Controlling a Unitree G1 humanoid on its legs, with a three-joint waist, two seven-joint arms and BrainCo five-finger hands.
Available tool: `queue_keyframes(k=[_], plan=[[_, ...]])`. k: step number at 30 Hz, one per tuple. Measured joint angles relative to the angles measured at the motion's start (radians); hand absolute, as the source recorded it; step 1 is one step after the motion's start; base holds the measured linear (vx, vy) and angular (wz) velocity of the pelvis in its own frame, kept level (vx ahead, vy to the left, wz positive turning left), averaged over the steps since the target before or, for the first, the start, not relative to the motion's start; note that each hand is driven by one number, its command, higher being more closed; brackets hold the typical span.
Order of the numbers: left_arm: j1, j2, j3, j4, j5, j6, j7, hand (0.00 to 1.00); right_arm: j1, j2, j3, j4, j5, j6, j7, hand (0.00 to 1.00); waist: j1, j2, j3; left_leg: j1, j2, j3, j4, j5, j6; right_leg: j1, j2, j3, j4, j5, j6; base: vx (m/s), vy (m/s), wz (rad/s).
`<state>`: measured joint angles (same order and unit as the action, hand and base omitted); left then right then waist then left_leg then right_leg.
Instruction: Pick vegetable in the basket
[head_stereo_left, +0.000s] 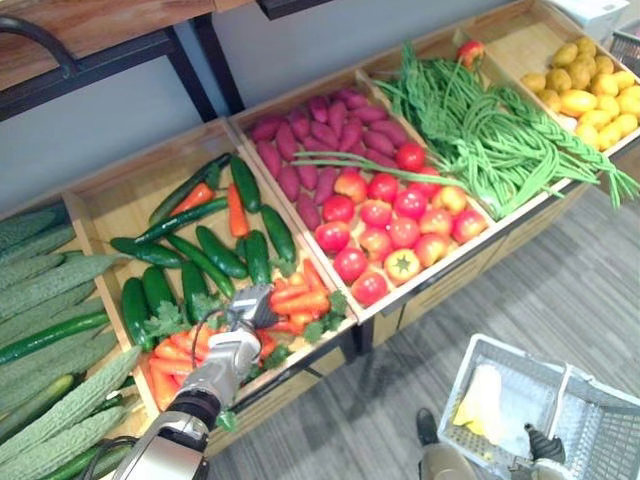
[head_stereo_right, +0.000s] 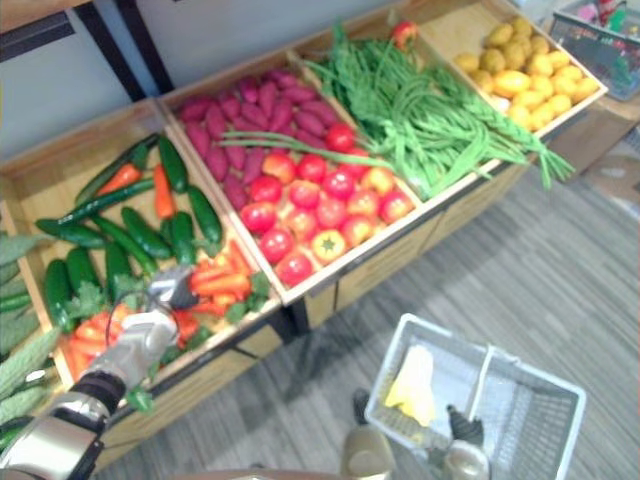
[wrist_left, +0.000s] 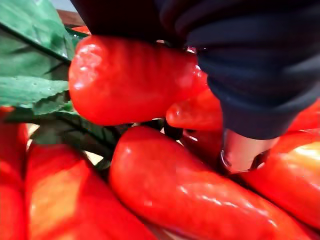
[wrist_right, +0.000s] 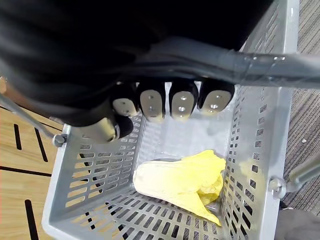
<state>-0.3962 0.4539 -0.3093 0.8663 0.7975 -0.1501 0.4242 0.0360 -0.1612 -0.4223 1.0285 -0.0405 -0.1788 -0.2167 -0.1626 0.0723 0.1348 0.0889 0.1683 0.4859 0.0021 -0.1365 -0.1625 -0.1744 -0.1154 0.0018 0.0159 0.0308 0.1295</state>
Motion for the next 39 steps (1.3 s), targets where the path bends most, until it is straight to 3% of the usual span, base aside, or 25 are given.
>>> queue_keyframes(k=[20, 29, 32, 39], plan=[[0.000, -0.005, -0.037, -0.008, 0.001, 0.001, -0.016, 1.00, 0.006, 0.000, -0.003, 0.009, -0.003, 0.007, -0.017, 1.00, -0.010, 0.000, 0.000, 0.019, 0.003, -0.053, 0.011, 0.000, 0.000, 0.064, -0.015, -0.056, -0.010, 0.000, 0.000, -0.02, -0.023, 0.07], [0.000, 0.050, 0.006, -0.239, -0.007, -0.005, -0.009, 1.00, 0.005, -0.023, -0.046, 0.008, -0.031, 0.028, -0.021, 1.00, 0.034, 0.002, -0.003, 0.008, 0.002, -0.120, 0.025, 0.003, 0.005, 0.092, -0.028, -0.110, -0.001, 0.000, 0.000, -0.04, -0.022, 0.19], [0.000, 0.090, 0.006, -0.287, -0.010, -0.015, -0.009, 1.00, 0.001, -0.035, -0.048, 0.008, -0.040, 0.031, -0.021, 1.00, 0.035, 0.001, -0.004, 0.003, 0.001, -0.137, 0.026, 0.005, 0.008, 0.092, -0.029, -0.116, 0.004, 0.000, 0.000, -0.04, -0.015, 0.11], [0.003, 0.150, 0.002, -0.416, -0.036, -0.076, -0.029, 1.00, -0.013, -0.154, -0.042, 0.008, -0.083, 0.045, 0.006, 1.00, 0.040, -0.002, -0.015, 0.025, -0.001, -0.113, 0.018, 0.007, 0.010, 0.091, -0.027, -0.095, 0.018, 0.000, 0.000, -0.03, -0.007, -0.08]])
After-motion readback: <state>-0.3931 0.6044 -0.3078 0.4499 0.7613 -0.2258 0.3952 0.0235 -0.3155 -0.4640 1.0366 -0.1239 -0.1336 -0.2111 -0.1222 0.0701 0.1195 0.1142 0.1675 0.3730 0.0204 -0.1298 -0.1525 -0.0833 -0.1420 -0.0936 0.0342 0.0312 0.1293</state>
